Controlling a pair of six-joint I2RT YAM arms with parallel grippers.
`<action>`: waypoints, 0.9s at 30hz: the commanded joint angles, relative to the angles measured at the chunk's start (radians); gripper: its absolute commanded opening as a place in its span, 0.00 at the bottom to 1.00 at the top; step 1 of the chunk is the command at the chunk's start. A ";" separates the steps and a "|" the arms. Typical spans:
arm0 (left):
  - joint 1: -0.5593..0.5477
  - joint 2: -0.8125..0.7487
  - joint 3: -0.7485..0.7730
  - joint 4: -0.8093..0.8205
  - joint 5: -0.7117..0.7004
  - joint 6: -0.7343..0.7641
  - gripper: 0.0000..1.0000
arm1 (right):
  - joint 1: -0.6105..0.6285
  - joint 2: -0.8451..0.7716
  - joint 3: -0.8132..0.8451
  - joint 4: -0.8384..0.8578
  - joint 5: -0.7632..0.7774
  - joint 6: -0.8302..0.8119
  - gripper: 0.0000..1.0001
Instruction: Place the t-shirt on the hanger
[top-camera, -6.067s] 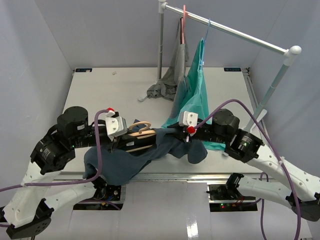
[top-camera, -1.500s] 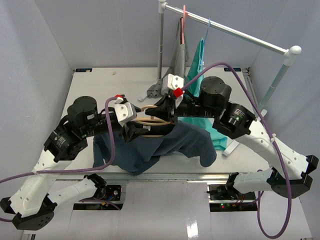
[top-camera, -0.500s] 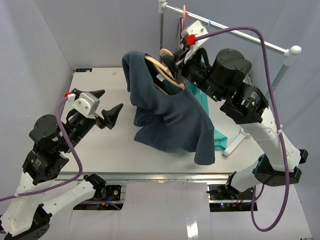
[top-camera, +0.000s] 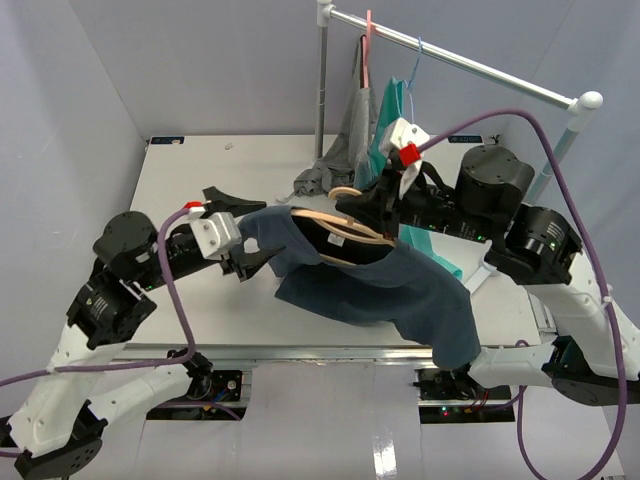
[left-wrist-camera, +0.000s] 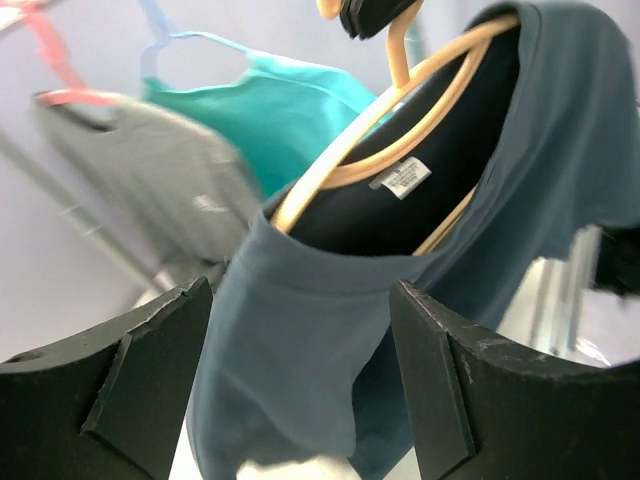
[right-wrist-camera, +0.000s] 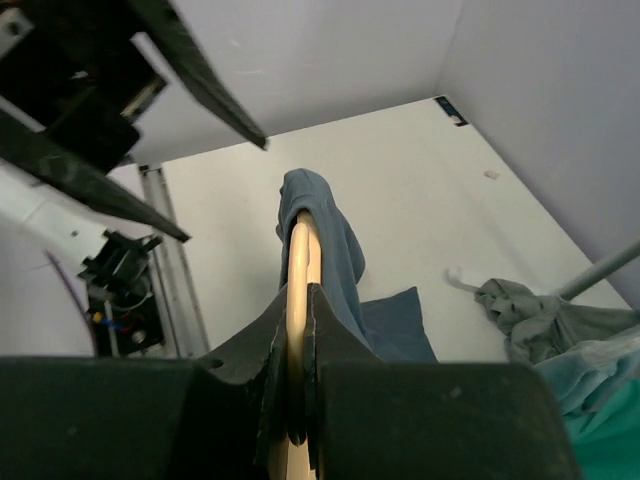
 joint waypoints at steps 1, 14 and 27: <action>-0.002 0.083 0.005 -0.014 0.243 0.035 0.82 | 0.002 -0.082 -0.088 0.143 -0.213 0.021 0.08; -0.002 0.160 0.029 -0.080 0.561 0.044 0.78 | 0.002 -0.088 -0.199 0.265 -0.313 0.040 0.08; -0.002 0.205 0.026 -0.158 0.543 0.024 0.11 | 0.002 -0.067 -0.259 0.376 -0.375 0.061 0.08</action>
